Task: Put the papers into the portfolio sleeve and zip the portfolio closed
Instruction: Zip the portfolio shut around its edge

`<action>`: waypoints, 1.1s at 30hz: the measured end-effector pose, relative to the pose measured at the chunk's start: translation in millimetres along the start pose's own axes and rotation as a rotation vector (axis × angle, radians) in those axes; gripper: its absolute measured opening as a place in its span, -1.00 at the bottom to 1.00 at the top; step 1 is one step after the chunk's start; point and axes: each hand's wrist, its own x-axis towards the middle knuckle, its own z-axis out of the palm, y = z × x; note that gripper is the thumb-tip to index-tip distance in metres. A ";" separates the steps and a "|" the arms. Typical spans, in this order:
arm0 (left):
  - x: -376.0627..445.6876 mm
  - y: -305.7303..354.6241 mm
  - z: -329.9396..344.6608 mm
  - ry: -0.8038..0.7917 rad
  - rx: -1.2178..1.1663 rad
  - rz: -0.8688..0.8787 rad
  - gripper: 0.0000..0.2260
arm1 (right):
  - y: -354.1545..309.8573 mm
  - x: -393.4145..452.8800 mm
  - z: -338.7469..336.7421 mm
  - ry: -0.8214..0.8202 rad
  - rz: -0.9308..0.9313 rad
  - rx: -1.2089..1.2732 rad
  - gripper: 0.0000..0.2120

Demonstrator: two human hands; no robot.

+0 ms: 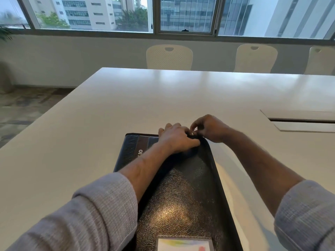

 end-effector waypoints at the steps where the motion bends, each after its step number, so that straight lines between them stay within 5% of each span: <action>1: 3.9 4.1 -1.0 -0.005 -0.027 -0.030 -0.50 | 0.3 -4.0 2.7 0.037 0.020 0.045 -0.88; 9: 11.3 9.6 2.0 0.005 -0.129 -0.087 -0.61 | 4.8 -43.3 15.4 0.145 0.202 0.362 -0.63; 17: 7.4 21.5 -11.3 -0.076 -0.384 -0.234 -0.69 | -9.5 -50.0 44.5 0.322 0.314 0.169 -0.77; 21: 10.3 30.7 -14.9 -0.099 -0.404 -0.295 -0.60 | -11.5 -50.3 53.7 0.392 0.342 0.139 -0.75; 27: 27.5 42.5 -12.5 -0.158 -0.395 -0.323 -0.84 | -8.0 -52.2 55.5 0.463 0.357 0.179 -0.76; 33: 37.4 46.7 -22.5 -0.351 -0.307 -0.345 -0.84 | -6.9 -51.9 57.8 0.465 0.360 0.186 -0.75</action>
